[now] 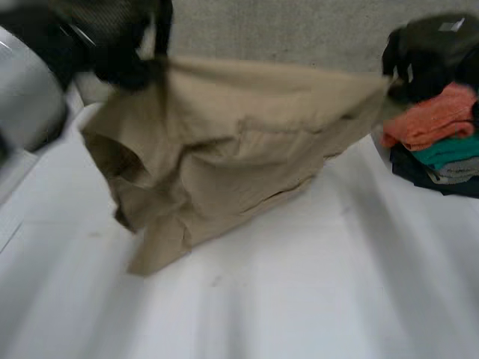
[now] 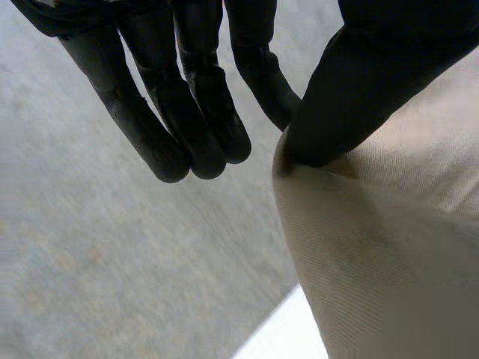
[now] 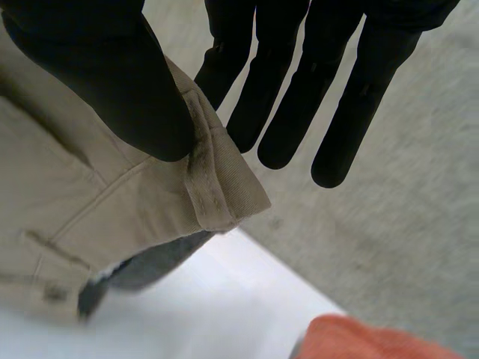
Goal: Fold the laundry.
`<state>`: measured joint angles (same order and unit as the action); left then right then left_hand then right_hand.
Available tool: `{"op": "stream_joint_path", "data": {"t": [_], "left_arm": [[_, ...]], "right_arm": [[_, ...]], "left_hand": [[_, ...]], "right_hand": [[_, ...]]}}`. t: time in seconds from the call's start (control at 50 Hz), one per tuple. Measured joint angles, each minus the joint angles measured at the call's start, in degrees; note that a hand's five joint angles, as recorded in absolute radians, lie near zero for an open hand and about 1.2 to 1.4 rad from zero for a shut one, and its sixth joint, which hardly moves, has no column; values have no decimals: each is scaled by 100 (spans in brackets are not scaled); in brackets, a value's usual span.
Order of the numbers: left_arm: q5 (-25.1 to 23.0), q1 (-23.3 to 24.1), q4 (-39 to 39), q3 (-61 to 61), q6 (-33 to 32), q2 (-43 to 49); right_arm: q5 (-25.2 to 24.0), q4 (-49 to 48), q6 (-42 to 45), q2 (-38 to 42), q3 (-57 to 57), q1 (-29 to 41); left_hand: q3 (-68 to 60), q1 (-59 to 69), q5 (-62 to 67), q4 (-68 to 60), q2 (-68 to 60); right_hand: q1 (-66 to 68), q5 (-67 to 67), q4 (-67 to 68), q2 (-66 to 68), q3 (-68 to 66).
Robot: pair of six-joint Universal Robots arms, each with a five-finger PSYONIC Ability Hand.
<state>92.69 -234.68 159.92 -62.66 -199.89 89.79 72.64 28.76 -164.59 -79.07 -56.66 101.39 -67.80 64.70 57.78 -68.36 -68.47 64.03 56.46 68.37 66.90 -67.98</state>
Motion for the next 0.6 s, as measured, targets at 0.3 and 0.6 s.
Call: {"op": "stream_joint_path", "data": {"t": [0.3, 0.6], "left_arm": [[-108, -756, -719, 2825, 291, 1631], [-189, -1055, 1145, 5239, 623, 5219]], "right_arm": [[262, 19, -960, 784, 1413, 299], [2202, -4634, -260, 3026, 878, 941]], "left_hand": [[-17, 51, 42, -17, -1], [4311, -4640, -4355, 4422, 4413]], "right_hand": [[0, 72, 0, 0, 0], [-4504, -4691, -4795, -4781, 4777]]}}
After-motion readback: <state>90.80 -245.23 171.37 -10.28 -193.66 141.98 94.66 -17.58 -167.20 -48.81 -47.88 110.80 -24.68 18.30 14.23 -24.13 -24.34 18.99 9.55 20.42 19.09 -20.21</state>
